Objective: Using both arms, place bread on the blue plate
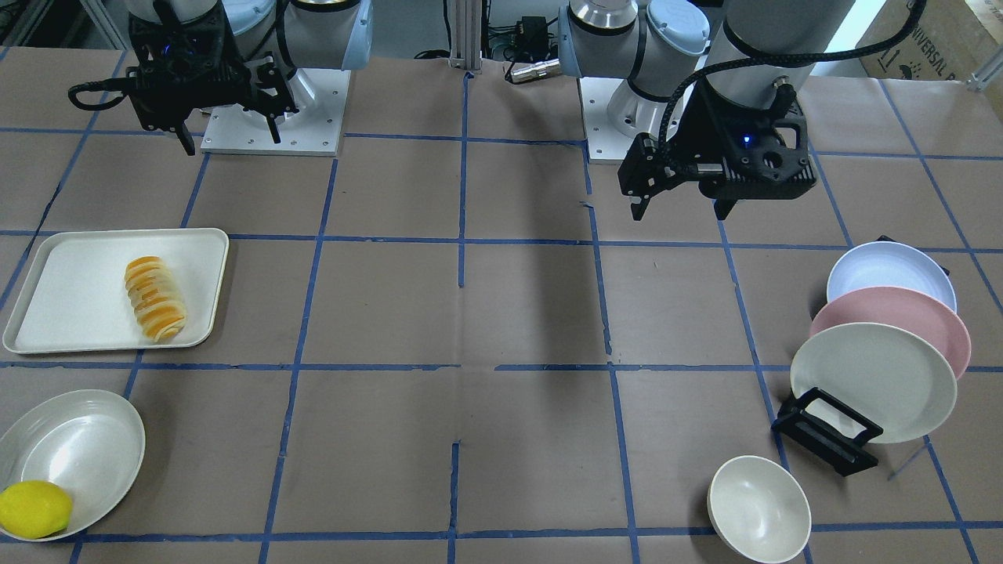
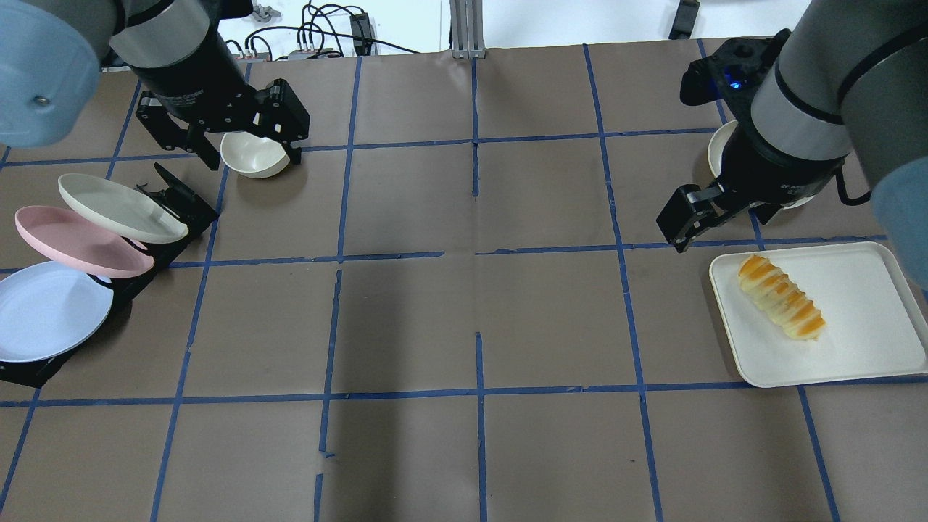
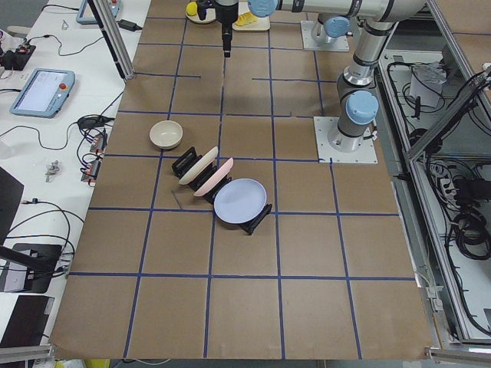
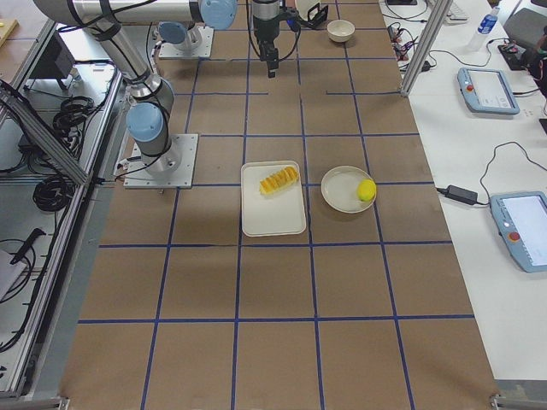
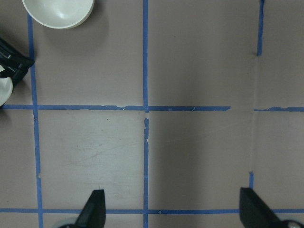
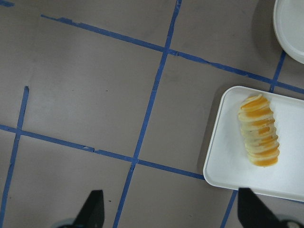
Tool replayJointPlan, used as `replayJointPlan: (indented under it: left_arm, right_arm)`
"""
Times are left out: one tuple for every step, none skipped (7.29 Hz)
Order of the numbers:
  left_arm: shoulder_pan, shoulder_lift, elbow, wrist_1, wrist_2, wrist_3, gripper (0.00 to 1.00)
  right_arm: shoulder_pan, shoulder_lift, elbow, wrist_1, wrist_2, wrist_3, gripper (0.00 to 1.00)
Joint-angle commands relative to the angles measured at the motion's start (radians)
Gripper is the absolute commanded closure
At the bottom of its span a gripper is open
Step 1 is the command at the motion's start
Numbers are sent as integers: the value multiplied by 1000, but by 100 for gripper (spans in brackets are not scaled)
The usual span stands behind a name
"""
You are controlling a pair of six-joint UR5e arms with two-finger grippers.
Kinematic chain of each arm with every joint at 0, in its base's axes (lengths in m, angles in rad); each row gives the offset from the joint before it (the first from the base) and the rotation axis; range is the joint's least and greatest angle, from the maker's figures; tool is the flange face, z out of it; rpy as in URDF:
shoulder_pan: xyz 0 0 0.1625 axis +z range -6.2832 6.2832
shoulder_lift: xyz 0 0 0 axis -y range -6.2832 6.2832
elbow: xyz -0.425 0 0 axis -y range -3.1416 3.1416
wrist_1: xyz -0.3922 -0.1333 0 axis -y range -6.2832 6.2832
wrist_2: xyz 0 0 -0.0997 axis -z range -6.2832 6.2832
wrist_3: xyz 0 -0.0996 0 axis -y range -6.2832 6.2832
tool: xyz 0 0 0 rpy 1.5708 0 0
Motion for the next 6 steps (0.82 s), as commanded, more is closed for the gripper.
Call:
replayJointPlan:
  left_arm:
    - [29,28,-6,-22,10,23,0]
    - [57,33,-18,-20,21,54,0]
    - [100,46,-32,-20,21,106,0]
    - [169,65,-41,-25,21,177,0]
    - [253,77,-54,-22,18,266,0]
    - [320,82,-60,-25,18,369,0]
  right_arm:
    - [0,-4,21,-8,2,0,0]
    - [1,-4,22,-8,4,2,0]
    - [1,-7,31,-10,4,0,0]
    - [1,-7,42,-10,2,0,0]
    - [0,-9,44,-10,4,0,0]
    - [1,-15,45,-10,4,0,0]
